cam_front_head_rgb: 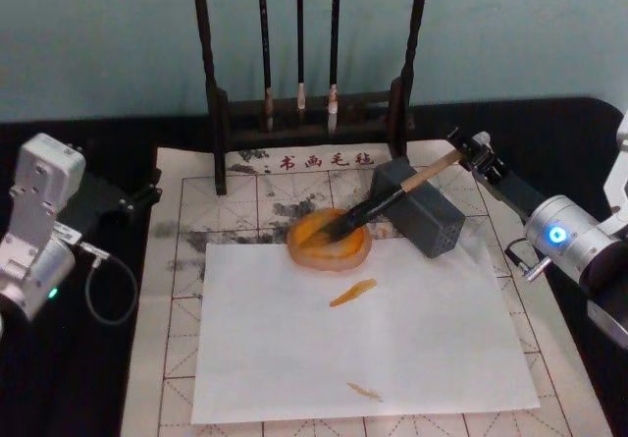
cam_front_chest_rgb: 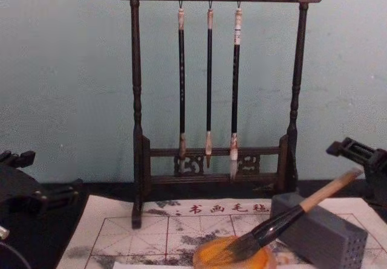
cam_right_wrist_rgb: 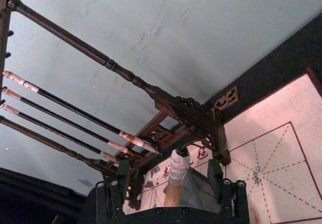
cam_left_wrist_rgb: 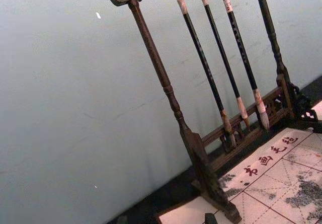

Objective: Pick up the brush from the inkstone, write on the paper, then place the brush back to its original position.

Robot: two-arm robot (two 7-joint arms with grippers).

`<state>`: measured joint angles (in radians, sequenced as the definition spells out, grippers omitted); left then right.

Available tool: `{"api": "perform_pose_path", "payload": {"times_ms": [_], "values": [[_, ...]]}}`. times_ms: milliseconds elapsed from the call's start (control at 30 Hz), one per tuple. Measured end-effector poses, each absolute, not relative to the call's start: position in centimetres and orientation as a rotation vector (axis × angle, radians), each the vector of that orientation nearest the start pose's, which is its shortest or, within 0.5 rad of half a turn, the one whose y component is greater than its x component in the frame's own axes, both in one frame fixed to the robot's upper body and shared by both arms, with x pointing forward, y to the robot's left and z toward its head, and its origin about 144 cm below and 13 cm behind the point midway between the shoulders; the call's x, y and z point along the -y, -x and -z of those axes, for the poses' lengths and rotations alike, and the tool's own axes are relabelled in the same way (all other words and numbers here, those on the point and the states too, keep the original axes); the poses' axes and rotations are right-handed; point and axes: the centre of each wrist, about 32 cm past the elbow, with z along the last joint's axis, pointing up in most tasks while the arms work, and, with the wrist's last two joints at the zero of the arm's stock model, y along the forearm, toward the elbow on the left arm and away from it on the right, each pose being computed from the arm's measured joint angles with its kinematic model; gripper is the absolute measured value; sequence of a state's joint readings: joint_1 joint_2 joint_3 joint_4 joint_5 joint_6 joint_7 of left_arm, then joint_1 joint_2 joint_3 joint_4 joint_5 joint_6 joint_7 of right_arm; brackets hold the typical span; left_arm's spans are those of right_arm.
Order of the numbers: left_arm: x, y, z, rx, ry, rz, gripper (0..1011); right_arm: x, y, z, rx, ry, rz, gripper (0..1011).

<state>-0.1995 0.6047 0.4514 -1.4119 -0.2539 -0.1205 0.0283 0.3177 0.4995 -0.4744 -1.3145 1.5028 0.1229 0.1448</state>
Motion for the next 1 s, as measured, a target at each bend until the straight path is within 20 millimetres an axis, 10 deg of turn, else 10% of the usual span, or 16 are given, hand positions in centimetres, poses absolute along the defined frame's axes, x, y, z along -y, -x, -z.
{"api": "perform_pose_path", "payload": {"times_ms": [1000], "values": [[-30.97, -48.86, -113.98, 0.285, -0.304, -1.248, 1001, 28.21, -52.28, -115.00, -0.887, -0.475, 1.073, 1003]]}}
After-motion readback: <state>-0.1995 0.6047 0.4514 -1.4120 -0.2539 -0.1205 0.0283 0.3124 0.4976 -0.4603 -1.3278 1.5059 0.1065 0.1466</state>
